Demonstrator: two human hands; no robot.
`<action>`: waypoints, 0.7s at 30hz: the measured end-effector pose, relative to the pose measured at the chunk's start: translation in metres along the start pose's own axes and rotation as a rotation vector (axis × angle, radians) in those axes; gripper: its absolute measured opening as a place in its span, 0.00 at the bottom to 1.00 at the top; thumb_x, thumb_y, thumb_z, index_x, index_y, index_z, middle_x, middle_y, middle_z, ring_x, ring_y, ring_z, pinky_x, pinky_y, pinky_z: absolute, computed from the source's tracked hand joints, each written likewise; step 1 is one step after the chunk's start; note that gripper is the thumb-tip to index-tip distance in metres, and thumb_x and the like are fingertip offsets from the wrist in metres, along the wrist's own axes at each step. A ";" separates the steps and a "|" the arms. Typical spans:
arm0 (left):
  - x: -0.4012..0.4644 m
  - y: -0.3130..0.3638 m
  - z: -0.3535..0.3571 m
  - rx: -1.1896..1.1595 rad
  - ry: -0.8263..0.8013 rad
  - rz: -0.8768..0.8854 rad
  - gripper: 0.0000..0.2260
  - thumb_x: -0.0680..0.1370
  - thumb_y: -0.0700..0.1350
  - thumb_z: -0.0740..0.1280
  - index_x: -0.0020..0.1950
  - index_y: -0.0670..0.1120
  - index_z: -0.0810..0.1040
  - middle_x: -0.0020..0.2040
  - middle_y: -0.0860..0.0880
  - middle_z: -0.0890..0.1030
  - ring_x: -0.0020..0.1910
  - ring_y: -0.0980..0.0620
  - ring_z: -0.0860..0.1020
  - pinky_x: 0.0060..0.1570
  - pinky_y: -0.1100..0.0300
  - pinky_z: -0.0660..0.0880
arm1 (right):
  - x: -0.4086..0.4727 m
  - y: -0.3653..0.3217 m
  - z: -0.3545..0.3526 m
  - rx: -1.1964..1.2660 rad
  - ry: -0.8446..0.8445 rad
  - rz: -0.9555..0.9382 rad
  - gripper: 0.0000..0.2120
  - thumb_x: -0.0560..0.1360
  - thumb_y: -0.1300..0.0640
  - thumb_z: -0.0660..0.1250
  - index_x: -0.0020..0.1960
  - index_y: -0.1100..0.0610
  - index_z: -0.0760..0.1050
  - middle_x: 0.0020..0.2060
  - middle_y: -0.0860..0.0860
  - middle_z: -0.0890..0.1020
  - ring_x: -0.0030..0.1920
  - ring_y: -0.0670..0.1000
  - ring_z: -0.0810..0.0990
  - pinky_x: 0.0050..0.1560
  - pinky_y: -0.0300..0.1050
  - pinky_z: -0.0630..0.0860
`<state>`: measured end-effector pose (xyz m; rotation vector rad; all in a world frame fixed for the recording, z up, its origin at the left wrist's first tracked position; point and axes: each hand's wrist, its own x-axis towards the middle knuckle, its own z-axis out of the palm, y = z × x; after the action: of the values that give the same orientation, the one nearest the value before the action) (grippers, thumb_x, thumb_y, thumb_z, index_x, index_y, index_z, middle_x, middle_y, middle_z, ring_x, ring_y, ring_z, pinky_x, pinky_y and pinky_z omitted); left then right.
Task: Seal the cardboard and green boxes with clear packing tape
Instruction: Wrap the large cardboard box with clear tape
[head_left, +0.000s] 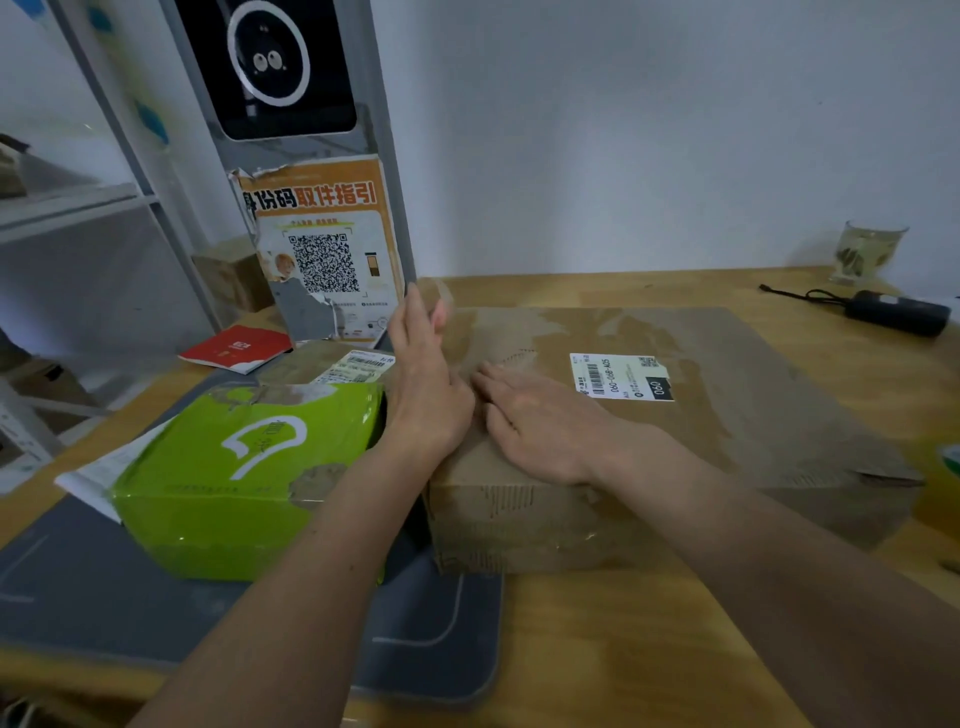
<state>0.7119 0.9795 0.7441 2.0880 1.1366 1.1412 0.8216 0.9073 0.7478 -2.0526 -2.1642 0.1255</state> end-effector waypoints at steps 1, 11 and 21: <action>-0.001 0.001 -0.001 0.011 -0.007 -0.007 0.39 0.75 0.27 0.60 0.81 0.45 0.45 0.79 0.49 0.50 0.71 0.51 0.66 0.59 0.66 0.64 | 0.000 0.000 0.000 -0.005 0.001 0.011 0.26 0.83 0.52 0.46 0.79 0.59 0.50 0.79 0.54 0.51 0.78 0.48 0.50 0.77 0.42 0.47; -0.008 0.002 -0.005 0.079 -0.015 -0.027 0.38 0.77 0.27 0.58 0.80 0.45 0.42 0.79 0.51 0.50 0.75 0.51 0.61 0.66 0.61 0.62 | -0.003 0.008 -0.010 0.052 0.024 0.170 0.22 0.83 0.52 0.49 0.72 0.61 0.65 0.73 0.55 0.66 0.74 0.54 0.62 0.72 0.46 0.59; -0.005 -0.007 -0.001 0.031 0.003 -0.040 0.39 0.76 0.27 0.59 0.81 0.47 0.45 0.79 0.52 0.51 0.72 0.46 0.67 0.67 0.48 0.70 | -0.006 0.012 -0.006 0.115 0.064 0.178 0.22 0.82 0.46 0.53 0.71 0.58 0.64 0.67 0.54 0.69 0.68 0.53 0.65 0.63 0.43 0.61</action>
<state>0.7065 0.9793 0.7377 2.0783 1.1994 1.1155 0.8343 0.9018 0.7516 -2.1491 -1.8893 0.1972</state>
